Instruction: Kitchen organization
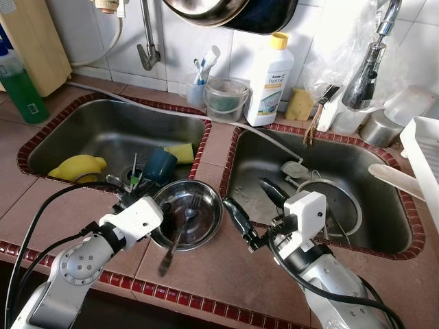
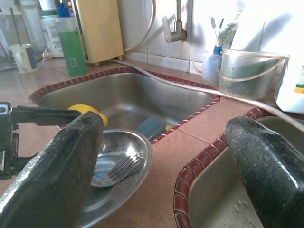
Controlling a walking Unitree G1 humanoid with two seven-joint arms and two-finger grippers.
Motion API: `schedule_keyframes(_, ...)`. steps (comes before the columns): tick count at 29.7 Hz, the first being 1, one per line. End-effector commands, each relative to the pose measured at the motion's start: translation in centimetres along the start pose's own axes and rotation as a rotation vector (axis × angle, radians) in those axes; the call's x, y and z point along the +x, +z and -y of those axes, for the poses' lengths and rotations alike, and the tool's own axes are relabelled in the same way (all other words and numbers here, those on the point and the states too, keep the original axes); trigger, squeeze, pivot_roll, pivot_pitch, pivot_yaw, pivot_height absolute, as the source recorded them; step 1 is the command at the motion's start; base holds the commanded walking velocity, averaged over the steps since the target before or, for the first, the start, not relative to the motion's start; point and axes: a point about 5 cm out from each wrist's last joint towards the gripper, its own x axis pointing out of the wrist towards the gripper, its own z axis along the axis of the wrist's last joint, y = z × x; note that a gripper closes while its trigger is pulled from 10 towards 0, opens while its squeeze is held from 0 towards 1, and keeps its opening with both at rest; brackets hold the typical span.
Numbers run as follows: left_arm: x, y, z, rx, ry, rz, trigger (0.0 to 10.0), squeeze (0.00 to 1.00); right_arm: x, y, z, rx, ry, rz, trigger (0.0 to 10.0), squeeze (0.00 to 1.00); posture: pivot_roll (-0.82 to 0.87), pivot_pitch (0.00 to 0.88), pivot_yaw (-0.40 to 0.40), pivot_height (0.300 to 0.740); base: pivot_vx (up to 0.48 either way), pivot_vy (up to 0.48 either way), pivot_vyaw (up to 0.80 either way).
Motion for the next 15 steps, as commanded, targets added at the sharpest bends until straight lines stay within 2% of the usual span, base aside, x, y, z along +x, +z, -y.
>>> schedule_keyframes(1, 0.1, -0.2, -0.4, 0.041, -0.002, -0.004, 10.0, 0.0, 0.0, 0.7, 0.1, -0.001, -0.01, 0.023, 10.0, 0.0, -0.16, 0.108, -0.059, 0.732, 0.0, 0.0, 0.0)
schedule_keyframes(10, 0.8, 0.6, -1.3, 0.045, 0.036, 0.042, 10.0, 0.0, 0.1, 0.8, 0.0, 0.001, -0.01, 0.029, 10.0, 0.0, -0.17, 0.104, -0.056, 0.732, 0.0, 0.0, 0.0)
schedule_keyframes(13, 1.1, 1.4, -1.7, 0.025, 0.066, 0.081, 10.0, 0.0, 0.2, 0.8, -0.1, 0.003, -0.01, 0.03, 10.0, 0.0, -0.17, 0.098, -0.051, 0.732, 0.0, 0.0, 0.0)
schedule_keyframes(14, 1.1, 1.8, -1.8, -0.019, 0.081, 0.098, 10.0, 0.0, 0.2, 0.8, -0.1, 0.004, -0.011, 0.03, 10.0, 0.0, -0.17, 0.098, -0.051, 0.732, 0.0, 0.0, 0.0)
schedule_keyframes(15, 1.1, 1.8, -1.8, -0.019, 0.081, 0.098, 10.0, 0.0, 0.2, 0.8, -0.1, 0.004, -0.011, 0.03, 10.0, 0.0, -0.17, 0.098, -0.051, 0.732, 0.0, 0.0, 0.0)
